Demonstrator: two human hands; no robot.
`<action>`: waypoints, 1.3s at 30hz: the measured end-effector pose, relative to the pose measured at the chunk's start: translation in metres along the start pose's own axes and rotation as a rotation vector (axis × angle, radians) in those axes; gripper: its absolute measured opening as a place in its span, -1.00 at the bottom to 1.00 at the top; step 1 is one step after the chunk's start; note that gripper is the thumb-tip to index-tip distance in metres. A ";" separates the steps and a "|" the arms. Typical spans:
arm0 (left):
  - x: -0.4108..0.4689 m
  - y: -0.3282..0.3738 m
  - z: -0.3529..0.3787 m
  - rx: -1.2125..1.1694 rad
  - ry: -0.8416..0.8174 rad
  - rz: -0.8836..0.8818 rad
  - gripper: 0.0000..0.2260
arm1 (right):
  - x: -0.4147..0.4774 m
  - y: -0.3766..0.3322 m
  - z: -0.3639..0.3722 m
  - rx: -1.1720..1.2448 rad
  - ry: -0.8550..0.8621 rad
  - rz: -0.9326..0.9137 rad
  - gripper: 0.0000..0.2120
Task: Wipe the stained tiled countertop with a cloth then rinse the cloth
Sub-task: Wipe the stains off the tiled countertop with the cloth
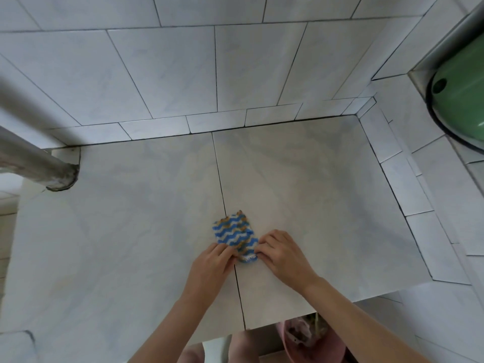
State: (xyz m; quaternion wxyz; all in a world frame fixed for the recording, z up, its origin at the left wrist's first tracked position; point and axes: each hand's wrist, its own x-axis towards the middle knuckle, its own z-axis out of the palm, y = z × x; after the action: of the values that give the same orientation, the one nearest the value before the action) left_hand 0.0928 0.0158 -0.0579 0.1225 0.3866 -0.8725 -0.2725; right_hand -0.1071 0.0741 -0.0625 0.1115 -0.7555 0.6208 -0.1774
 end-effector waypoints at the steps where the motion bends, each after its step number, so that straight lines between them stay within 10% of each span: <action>1: 0.000 0.000 -0.003 -0.042 -0.005 -0.034 -0.88 | 0.002 0.000 -0.001 0.022 -0.016 0.024 -0.86; 12: 0.047 0.006 -0.072 -0.589 0.032 -0.222 -0.84 | 0.058 -0.001 -0.075 0.569 -0.272 0.390 -0.80; 22: 0.107 -0.013 -0.074 -0.375 0.189 -0.307 -0.89 | 0.130 0.016 -0.051 0.226 0.083 0.335 -0.97; 39: 0.069 -0.040 -0.030 0.033 0.059 -0.009 -0.72 | 0.091 -0.008 0.000 0.153 0.069 0.265 -0.66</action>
State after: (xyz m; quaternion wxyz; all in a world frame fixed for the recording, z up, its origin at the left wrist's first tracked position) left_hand 0.0838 -0.0685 -0.0556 0.1406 0.4003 -0.8711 -0.2472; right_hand -0.0849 -0.0137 -0.0473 0.1696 -0.6498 0.7031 -0.2338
